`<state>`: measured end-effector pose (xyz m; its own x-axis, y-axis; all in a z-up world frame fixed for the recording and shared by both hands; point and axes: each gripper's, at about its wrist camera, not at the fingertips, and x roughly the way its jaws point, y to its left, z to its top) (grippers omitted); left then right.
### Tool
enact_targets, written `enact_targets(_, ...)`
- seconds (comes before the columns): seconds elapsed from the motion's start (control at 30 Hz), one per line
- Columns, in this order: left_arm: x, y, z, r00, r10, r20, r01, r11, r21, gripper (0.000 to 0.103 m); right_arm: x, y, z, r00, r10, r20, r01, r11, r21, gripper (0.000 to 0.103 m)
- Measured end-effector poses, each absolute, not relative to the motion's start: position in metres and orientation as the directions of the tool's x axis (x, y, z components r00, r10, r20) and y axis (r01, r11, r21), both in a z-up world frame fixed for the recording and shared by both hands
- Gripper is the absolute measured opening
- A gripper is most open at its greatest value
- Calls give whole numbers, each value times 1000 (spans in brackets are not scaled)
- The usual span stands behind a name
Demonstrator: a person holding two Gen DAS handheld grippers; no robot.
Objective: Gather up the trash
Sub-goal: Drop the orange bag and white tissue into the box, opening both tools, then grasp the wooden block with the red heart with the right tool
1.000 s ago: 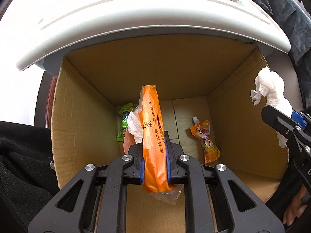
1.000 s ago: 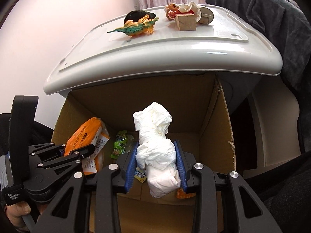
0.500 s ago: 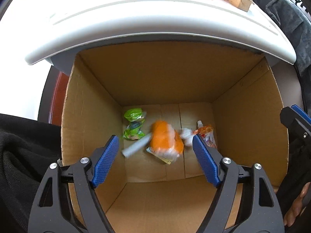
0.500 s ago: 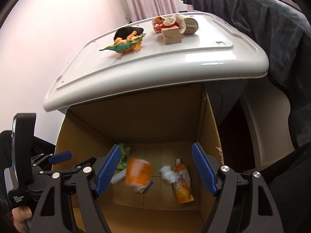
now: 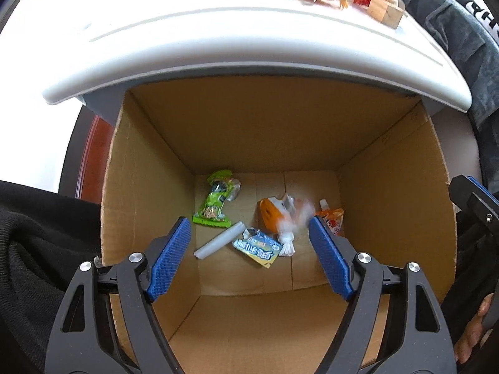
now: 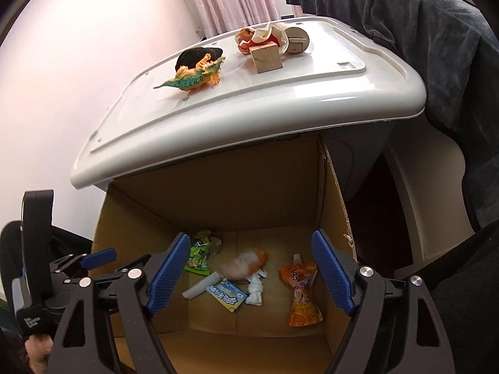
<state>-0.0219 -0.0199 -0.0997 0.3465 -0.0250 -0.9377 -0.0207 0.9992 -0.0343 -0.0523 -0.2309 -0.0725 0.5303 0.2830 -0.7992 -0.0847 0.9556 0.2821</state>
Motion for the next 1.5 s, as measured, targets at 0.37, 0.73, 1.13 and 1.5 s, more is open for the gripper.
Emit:
enact_targets(0.37,-21,-22,-82,405,-62,-912,-1,998,-69,76,-27,-238,-57,537,307,-785,-95,947,306,83)
enact_targets(0.73,12,-20,-32,558,-46,-828,-10,998,-62,76,45,-232,-3,697,223,-682,-158,975,157,83)
enact_targets(1.13,9,-24,-37,581,-6,-814,-6,1000,-12,76,120,-233,-34,715,157,-682,-89,987,134,78)
enact_targets(1.5,6,-24,-36,575,-47,-817,11,999,-50,76,142,-241,-49,697,180,-694,-58,979,196,73)
